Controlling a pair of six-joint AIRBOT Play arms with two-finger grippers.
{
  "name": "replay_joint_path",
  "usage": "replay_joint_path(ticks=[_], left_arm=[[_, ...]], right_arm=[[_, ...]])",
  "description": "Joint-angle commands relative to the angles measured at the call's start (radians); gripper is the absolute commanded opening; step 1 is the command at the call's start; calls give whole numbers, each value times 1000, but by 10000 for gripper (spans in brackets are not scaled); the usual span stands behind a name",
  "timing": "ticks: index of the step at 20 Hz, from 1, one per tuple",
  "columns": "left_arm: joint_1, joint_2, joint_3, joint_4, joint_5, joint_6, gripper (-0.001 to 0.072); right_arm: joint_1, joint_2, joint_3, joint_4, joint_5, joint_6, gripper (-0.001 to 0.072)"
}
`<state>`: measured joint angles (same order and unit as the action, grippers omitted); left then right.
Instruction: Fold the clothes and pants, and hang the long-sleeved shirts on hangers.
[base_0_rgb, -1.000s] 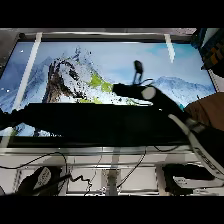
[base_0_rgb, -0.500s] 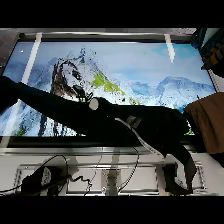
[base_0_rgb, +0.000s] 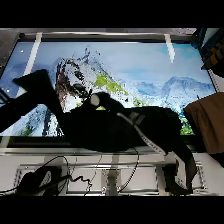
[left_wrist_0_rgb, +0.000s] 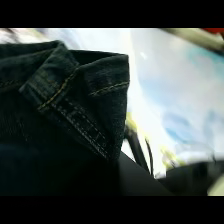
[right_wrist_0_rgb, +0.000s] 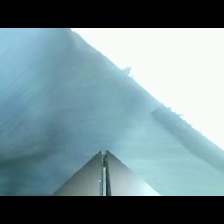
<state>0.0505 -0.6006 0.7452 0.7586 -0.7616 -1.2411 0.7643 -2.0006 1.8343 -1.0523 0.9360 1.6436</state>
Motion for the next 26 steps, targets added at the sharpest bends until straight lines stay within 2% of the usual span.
replay_joint_path(ticks=[1, 6, 7, 8, 9, 12, 15, 17, 19, 21, 22, 23, 24, 26], left_arm=[[-274, -49, 0, -5, -18, 0, 21], [-706, -286, -1, -4, -11, 0, 24], [-776, -343, 0, -4, -13, 0, 112], [-839, -399, 0, -10, -19, -12, 507], [-887, -439, 0, -29, -20, -50, 697], [-929, -474, 3, -92, -35, -64, 710], [-811, -404, 10, -75, -98, -64, 702], [-623, -312, 10, 47, -196, -98, 701], [-376, -207, 9, 250, -307, -151, 684], [-111, -110, 6, 510, -423, -120, 431], [6, -82, -2, 598, -451, -85, 421], [131, -71, -19, 616, -463, -22, 422], [238, -78, -44, 570, -473, 43, 422], [389, -142, -116, 401, -474, 140, 436]], right_arm=[[-245, 103, 3, -139, 180, 30, 36], [-592, 315, 3, -140, 336, 21, 36], [-637, 351, 3, -140, 356, 20, 36], [-679, 387, 3, -140, 374, 19, 36], [-715, 417, 3, -140, 382, 15, 36], [-801, 488, 3, -140, 389, 12, 36], [-853, 525, 3, -143, 396, 11, 37], [-871, 531, 3, -143, 423, -22, 36], [-875, 530, 3, -164, 458, -59, 37], [-875, 530, 3, -174, 478, -68, 36], [-875, 530, 3, -181, 480, -71, 37], [-875, 530, 3, -182, 478, -87, 37], [-875, 530, 3, -183, 478, -95, 36], [-875, 528, 3, -183, 476, -95, 36]])
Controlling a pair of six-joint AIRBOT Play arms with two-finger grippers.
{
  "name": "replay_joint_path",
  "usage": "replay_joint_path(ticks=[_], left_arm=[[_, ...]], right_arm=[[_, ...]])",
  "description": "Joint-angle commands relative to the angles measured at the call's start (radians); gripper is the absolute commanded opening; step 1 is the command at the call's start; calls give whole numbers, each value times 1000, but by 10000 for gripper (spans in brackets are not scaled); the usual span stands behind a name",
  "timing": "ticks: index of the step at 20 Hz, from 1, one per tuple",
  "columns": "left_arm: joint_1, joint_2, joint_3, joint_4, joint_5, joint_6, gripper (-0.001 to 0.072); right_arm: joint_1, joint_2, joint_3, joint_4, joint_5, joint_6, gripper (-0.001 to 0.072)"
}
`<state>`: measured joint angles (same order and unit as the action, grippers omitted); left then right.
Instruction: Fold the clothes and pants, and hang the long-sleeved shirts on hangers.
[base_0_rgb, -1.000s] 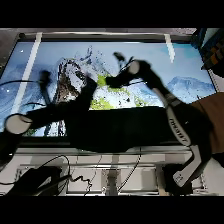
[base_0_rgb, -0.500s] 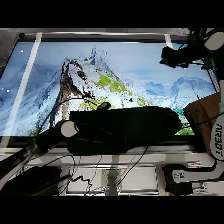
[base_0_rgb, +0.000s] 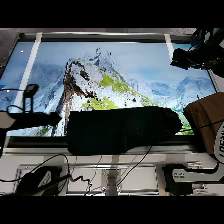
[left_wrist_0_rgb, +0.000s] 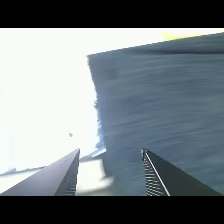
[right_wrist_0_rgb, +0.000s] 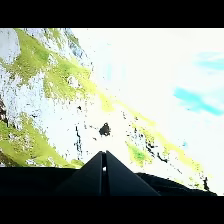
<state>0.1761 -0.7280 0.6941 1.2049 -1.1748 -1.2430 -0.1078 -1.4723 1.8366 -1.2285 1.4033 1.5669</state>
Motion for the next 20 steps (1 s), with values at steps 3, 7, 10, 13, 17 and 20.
replay_joint_path(ticks=[3, 7, 10, 13, 17, 20], left_arm=[[365, -201, -119, -163, -71, 244, 714], [336, -418, -118, -371, -76, 443, 711], [272, -539, -118, -431, -54, 496, 711], [154, -612, -118, -432, -3, 554, 711], [2, -641, -110, -467, 26, 552, 502], [-23, -637, 18, -465, -117, 535, 22]], right_arm=[[-3, 0, 1, -7, 10, -39, 36], [-3, 0, 1, -6, -9, -51, 36], [-3, 0, 1, -5, -8, -51, 36], [-3, 1, 1, 37, -7, -50, 36], [-3, 1, 1, 79, -7, -51, 36], [10, 1, 1, 80, 30, -233, 37]])
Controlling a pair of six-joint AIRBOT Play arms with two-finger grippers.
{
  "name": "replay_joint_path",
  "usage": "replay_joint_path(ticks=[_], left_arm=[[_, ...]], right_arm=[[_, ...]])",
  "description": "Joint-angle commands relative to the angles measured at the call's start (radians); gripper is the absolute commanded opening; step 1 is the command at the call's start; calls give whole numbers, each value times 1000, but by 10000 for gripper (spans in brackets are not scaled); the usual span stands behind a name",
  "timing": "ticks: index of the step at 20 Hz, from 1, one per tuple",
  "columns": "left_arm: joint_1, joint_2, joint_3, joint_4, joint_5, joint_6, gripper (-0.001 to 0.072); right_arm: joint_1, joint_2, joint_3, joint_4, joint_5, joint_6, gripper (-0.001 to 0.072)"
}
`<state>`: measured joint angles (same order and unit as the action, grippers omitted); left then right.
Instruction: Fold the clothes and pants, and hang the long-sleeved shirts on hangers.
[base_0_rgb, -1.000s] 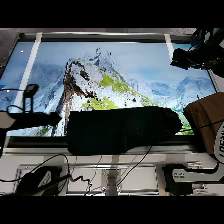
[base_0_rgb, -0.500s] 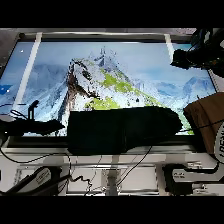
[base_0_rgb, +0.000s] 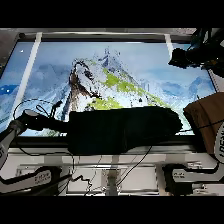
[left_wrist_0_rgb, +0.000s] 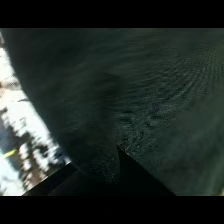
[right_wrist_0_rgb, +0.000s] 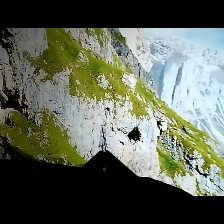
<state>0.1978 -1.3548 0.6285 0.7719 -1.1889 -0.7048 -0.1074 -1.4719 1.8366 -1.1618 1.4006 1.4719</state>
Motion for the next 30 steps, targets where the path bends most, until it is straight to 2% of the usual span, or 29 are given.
replay_joint_path(ticks=[1, 3, 6, 7, 9, 13, 16, 20, 23, 25, 28, 30], left_arm=[[-32, -10, 159, -32, -162, -70, 22], [-8, -10, 323, -32, -239, -206, 21], [2, 7, 562, -32, -249, -359, 20], [0, 11, 621, -34, -249, -425, 20], [-8, 18, 713, -35, -250, -548, 21], [-19, 36, 753, -40, -248, -556, 20], [-36, 46, 753, -40, -235, -556, 21], [-34, 35, 752, -40, -235, -545, 23], [-35, 15, 752, -40, -220, -542, 23], [-35, 5, 752, -40, -208, -534, 20], [-42, 8, 752, -38, -188, -554, 18], [-83, 18, 753, 39, -186, -557, 17]], right_arm=[[24, 1, -3, 13, 61, -224, 36], [56, 1, -39, 13, 105, -256, 36], [123, 0, -188, 14, 116, -256, 36], [153, 0, -255, 16, 90, -256, 36], [232, -2, -409, 47, -48, -251, 36], [429, -82, -605, 202, -439, -136, 35], [592, -207, -573, 307, -601, -115, 34], [741, -384, -441, 310, -753, 74, 34], [777, -435, -348, 308, -795, 100, 34], [763, -431, -312, 262, -759, 99, 35], [679, -412, -272, 130, -562, 99, 35], [597, -383, -270, 34, -426, 98, 36]])
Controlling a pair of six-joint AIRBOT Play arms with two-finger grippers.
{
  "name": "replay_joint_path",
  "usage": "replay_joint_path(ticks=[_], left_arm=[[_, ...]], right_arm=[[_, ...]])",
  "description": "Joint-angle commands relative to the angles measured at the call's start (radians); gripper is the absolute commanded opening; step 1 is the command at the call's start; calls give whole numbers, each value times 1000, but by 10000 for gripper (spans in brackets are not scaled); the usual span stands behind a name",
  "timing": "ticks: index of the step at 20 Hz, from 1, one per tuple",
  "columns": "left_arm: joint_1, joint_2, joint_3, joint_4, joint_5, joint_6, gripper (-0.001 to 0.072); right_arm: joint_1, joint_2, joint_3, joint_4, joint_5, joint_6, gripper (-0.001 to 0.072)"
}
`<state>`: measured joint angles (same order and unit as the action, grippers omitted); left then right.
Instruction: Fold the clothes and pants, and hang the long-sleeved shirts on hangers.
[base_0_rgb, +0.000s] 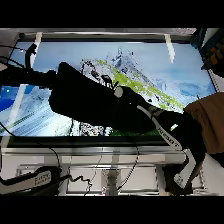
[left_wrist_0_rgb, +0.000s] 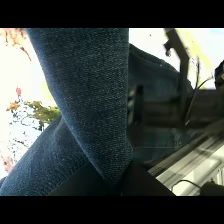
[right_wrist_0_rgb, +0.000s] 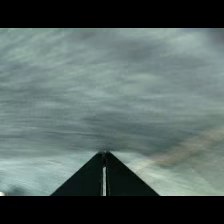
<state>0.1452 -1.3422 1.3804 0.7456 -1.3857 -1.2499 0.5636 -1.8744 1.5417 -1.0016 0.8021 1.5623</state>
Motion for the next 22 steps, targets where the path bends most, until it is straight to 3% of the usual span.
replay_joint_path(ticks=[1, 5, 8, 12, 16, 20, 22], left_arm=[[-75, 16, 2, 157, 23, -33, 17], [-310, 46, 1, 364, 234, -143, 17], [-514, 30, 1, 384, 488, -212, 17], [-765, -8, 1, 384, 703, -346, 18], [-978, -127, 1, 365, 924, -352, 19], [-1129, -272, 1, 155, 1008, -351, 21], [-1184, -306, 2, 143, 1044, -340, 21]], right_arm=[[-122, 38, 24, -167, 232, 8, 35], [-303, 137, 24, -208, 362, 7, 36], [-417, 220, 24, -209, 440, -8, 36], [-548, 327, 24, -248, 467, -11, 36], [-660, 423, 24, -252, 511, -11, 36], [-720, 499, 24, -261, 517, -12, 36], [-734, 512, 24, -274, 518, -12, 36]])
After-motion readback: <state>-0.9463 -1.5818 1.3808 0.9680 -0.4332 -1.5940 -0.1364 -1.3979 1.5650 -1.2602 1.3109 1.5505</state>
